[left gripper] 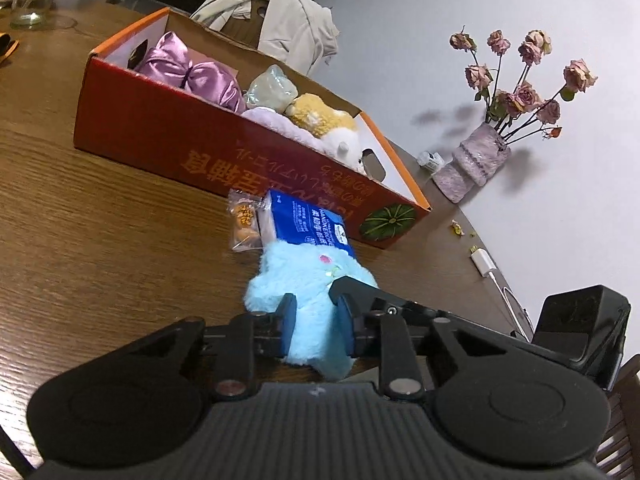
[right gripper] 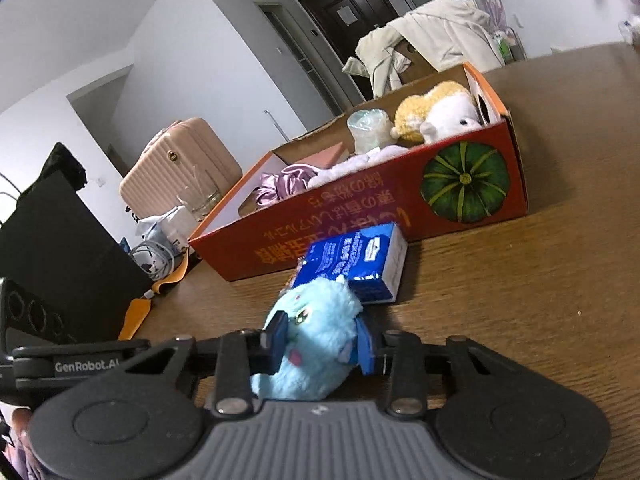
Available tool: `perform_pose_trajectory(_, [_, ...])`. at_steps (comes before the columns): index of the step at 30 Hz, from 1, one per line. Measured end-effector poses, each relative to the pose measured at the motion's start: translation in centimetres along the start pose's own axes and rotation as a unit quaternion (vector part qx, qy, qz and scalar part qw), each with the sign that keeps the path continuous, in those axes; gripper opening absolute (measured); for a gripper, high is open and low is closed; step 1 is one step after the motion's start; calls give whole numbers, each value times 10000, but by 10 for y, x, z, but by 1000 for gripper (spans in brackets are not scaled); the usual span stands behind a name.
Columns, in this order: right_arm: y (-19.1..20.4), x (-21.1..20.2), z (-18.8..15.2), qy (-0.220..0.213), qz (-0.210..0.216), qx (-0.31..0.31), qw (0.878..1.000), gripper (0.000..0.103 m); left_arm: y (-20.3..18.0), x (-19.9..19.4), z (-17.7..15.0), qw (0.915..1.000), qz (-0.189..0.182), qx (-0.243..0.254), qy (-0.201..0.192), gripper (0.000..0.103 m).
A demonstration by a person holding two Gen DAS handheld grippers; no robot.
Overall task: Organize soft objects
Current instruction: 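Close both grippers together on the light-blue plush toy, then carry the blue plush with both grippers over the box and release it inside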
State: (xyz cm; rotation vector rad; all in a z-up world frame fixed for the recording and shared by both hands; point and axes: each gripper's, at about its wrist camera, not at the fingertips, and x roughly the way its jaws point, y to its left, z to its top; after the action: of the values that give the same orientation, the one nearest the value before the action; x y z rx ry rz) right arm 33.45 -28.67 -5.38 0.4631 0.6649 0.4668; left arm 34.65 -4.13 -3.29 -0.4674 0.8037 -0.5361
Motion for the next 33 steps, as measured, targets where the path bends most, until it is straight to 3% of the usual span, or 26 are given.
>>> perform_pose_trajectory(7, [16,-30,10,-474,60,-165,9987,31,-21,-28,1,9980,335,315,-423,27])
perform_pose_trajectory(9, [22,-44,13,-635,103,-210,9977,31,-28,-38,0,9973,335,368,-537,34])
perform_pose_trajectory(11, [29,-61,14,-823,183,-212,9962,31,-37,-51,-3,9962,316,410,-695,56])
perform_pose_trajectory(14, [35,-86,12,-1048,293,-144,9940,31,-49,-67,-11,9949,289,463,-852,67])
perform_pose_trajectory(19, [33,-118,1,-1211,555,223,9908,31,-71,-84,-24,9951,-117,437,-877,67])
perform_pose_trajectory(23, [32,-136,-11,-1260,795,444,9878,31,-91,-96,-35,9935,-348,582,-914,51])
perform_pose_trajectory(28, [30,-153,-21,-1416,812,565,9850,31,-110,-102,-41,9920,-355,773,-930,46])
perform_pose_trajectory(33, [24,-155,-11,-1515,623,473,9854,31,-115,-82,-23,9923,-437,857,-778,46])
